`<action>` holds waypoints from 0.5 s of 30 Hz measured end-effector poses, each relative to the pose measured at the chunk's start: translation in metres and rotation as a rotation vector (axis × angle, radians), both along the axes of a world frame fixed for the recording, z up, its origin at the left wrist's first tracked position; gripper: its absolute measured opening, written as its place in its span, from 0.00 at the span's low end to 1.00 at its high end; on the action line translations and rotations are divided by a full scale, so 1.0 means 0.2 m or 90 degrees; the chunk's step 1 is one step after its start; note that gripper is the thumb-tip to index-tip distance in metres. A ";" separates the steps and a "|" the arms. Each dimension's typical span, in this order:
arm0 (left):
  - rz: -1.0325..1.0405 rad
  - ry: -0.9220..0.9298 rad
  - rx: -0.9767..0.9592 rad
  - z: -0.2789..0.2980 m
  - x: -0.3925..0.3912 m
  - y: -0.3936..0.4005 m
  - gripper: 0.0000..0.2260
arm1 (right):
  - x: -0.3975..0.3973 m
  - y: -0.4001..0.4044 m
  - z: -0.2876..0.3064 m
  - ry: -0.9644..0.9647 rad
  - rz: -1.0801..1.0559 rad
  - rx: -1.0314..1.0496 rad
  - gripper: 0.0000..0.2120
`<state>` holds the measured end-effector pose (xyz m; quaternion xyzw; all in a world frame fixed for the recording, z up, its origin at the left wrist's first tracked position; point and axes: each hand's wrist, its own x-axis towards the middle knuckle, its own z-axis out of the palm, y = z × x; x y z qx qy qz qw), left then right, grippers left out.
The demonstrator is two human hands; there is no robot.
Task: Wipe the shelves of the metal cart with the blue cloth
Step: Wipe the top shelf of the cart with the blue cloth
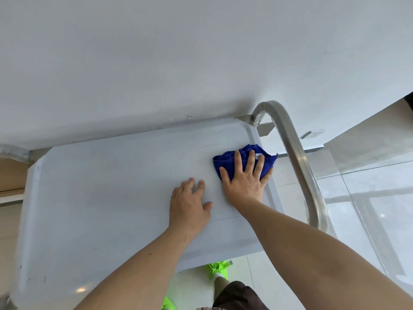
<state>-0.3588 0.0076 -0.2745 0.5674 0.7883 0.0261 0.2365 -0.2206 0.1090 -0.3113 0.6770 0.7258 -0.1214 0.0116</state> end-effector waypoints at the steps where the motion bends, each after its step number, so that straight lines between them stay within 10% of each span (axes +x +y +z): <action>1: -0.005 -0.027 -0.013 0.00 -0.02 -0.01 0.31 | -0.01 -0.03 0.00 -0.002 -0.003 -0.002 0.36; 7: 0.044 -0.232 -0.012 0.05 -0.17 -0.02 0.25 | -0.14 -0.21 -0.01 -0.018 -0.002 -0.027 0.37; 15: 0.089 -0.074 0.036 0.07 -0.45 -0.29 0.20 | -0.43 -0.40 0.01 -0.032 0.056 -0.045 0.38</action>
